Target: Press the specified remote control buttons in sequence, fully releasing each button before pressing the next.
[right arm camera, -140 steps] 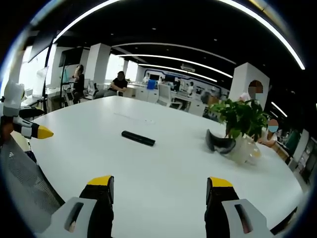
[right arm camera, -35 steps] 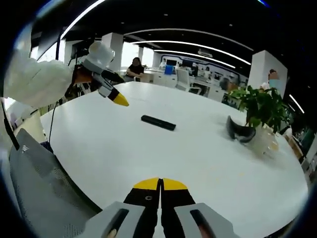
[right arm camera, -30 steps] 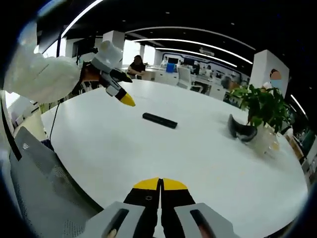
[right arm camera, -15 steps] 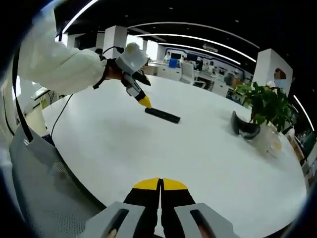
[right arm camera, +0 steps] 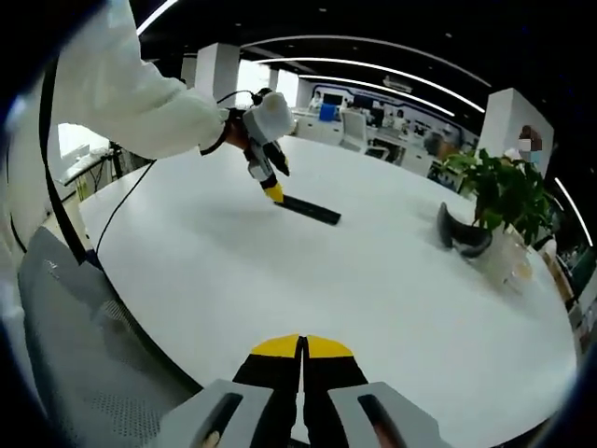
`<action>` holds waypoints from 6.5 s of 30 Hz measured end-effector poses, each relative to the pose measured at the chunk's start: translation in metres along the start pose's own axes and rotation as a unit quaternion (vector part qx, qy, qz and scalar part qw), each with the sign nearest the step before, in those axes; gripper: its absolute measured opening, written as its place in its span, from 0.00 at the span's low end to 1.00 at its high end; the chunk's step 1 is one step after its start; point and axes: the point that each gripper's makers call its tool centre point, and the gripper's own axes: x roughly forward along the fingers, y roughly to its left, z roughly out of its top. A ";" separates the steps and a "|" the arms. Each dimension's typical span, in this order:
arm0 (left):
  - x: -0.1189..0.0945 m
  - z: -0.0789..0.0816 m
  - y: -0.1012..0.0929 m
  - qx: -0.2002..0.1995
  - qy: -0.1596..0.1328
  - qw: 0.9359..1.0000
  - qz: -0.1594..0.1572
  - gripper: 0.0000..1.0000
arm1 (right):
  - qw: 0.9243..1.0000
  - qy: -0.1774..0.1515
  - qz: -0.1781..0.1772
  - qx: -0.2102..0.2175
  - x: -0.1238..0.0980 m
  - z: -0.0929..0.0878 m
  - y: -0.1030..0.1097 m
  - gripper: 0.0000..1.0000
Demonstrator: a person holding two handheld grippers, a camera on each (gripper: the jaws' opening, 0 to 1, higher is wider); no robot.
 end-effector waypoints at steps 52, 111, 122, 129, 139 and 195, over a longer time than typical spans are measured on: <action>0.022 -0.012 -0.038 -0.013 0.130 0.985 -0.111 0.23 | 1.000 0.003 -0.004 -0.007 0.003 0.000 0.001 0.00; -0.024 -0.035 -0.156 -0.060 0.128 0.985 -0.097 0.23 | 1.000 -0.019 -0.004 -0.010 -0.006 0.002 0.002 0.00; -0.032 -0.038 -0.181 -0.055 0.116 0.987 -0.099 0.23 | 1.000 -0.029 -0.006 -0.007 -0.007 0.006 0.001 0.00; -0.037 -0.040 -0.192 -0.056 0.112 0.987 -0.098 0.23 | 0.999 -0.036 -0.006 -0.003 -0.009 0.008 0.000 0.00; -0.047 -0.045 -0.216 -0.042 0.107 0.988 -0.102 0.23 | 0.999 -0.039 -0.004 -0.005 -0.009 0.009 0.001 0.00; -0.081 -0.054 -0.314 -0.084 0.087 0.988 -0.093 0.24 | 0.999 -0.033 0.015 0.000 -0.008 0.008 0.008 0.00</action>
